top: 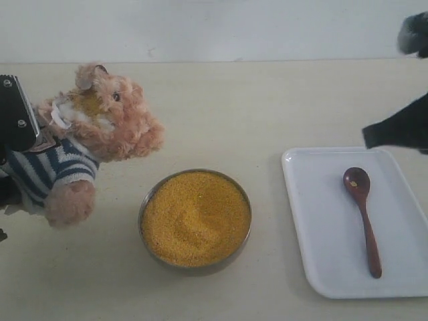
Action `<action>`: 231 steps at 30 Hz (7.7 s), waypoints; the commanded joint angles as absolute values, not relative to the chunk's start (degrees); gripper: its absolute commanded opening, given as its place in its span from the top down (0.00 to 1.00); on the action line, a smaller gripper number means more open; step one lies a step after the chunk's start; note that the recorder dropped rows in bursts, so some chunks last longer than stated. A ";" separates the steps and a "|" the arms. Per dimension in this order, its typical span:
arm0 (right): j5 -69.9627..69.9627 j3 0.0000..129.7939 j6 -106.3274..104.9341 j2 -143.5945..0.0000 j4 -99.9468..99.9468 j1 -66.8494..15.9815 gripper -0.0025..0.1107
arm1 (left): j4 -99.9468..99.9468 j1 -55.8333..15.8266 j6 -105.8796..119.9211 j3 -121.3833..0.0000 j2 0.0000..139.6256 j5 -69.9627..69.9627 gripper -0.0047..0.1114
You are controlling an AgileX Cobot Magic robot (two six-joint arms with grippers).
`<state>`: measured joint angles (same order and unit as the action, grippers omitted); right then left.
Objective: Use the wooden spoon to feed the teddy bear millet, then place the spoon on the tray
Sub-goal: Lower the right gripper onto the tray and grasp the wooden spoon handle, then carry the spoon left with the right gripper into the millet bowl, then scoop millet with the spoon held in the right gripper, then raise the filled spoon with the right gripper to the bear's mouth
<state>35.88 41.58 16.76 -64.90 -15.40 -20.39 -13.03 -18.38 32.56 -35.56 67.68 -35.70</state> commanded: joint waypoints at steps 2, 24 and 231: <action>37.63 42.60 15.61 -76.24 -9.23 -22.28 0.93 | -15.33 -18.61 30.70 -34.86 67.29 -33.82 0.93; 21.64 34.63 25.64 -93.64 -16.07 -22.28 0.51 | -17.33 -18.61 27.90 -33.36 67.29 -29.77 0.93; 69.96 81.77 -38.34 -112.21 79.09 -30.25 0.98 | -17.97 -18.61 26.53 -33.36 72.46 -26.94 0.93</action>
